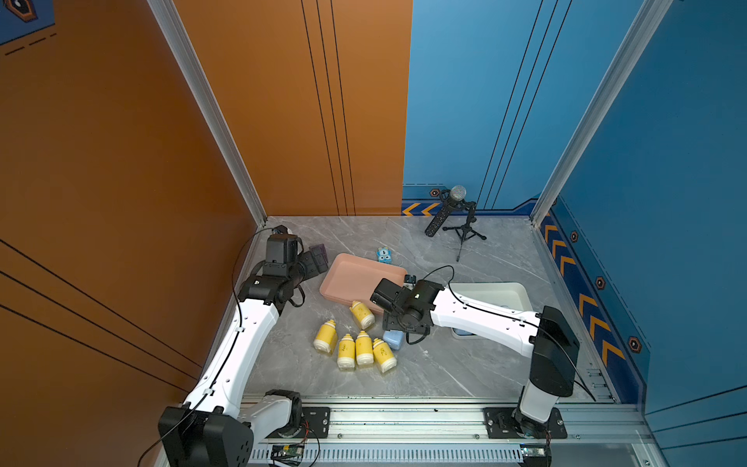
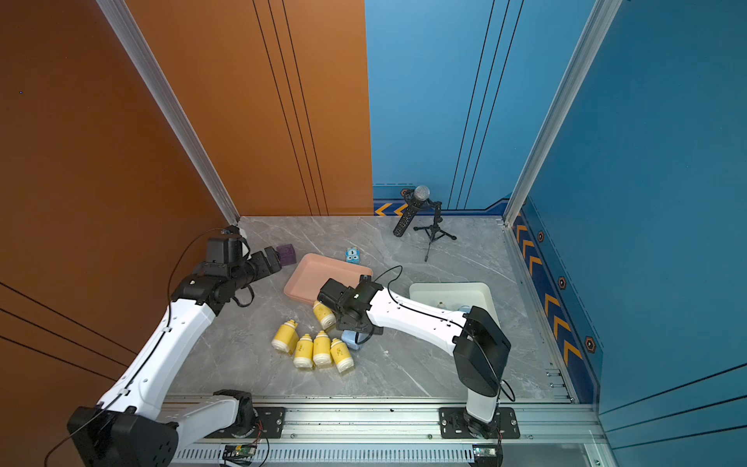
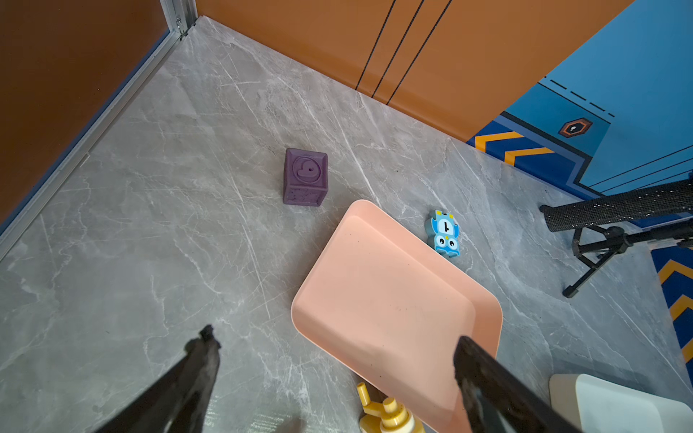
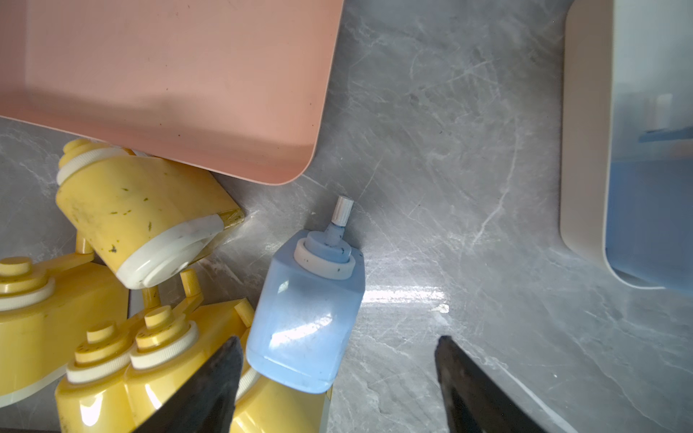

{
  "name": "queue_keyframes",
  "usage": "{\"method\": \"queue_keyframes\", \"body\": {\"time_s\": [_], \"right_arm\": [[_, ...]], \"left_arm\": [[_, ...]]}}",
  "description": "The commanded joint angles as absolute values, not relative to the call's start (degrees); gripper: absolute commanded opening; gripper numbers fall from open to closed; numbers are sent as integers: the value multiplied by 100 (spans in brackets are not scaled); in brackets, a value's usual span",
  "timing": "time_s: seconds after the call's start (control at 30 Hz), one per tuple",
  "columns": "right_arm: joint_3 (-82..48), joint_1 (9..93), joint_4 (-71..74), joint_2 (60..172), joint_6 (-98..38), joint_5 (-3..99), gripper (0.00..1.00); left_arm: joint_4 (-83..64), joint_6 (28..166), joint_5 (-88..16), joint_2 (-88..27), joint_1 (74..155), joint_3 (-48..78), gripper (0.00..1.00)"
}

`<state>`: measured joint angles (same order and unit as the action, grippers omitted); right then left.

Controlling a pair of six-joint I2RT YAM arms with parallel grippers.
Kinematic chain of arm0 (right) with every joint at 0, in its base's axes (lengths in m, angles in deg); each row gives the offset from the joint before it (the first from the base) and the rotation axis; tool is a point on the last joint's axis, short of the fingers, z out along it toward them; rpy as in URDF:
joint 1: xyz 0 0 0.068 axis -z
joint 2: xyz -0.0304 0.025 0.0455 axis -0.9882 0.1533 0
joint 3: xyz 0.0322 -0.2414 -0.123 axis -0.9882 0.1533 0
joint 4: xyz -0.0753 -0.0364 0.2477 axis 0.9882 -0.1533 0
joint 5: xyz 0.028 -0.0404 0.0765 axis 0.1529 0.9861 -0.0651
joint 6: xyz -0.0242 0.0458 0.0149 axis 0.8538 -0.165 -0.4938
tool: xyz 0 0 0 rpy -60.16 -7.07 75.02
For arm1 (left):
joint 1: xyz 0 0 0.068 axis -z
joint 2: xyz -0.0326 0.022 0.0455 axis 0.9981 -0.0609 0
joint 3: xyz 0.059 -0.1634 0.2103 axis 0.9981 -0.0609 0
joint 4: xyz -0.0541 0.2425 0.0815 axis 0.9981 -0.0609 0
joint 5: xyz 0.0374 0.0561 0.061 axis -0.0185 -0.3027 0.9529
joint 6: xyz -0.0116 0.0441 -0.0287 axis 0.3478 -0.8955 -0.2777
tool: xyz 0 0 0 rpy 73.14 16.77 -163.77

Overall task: Place the pencil sharpeners by color into the storage box
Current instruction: Pick up the pencil sharpener from the center of the board.

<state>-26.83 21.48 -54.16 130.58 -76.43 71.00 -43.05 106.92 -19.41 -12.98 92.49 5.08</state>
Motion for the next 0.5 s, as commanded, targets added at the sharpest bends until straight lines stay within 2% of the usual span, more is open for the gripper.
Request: {"method": "queue_keyframes", "body": {"time_s": [0.0, 0.47], "right_arm": [[-2831, 2106, -5270, 13198, -7865, 7024, 82], [-2770, 2107, -5033, 13482, -7894, 6830, 81]], "left_arm": [[-4276, 10758, -2047, -1299, 9199, 427, 98], [-4272, 10753, -2052, -1318, 9196, 432, 98]]}}
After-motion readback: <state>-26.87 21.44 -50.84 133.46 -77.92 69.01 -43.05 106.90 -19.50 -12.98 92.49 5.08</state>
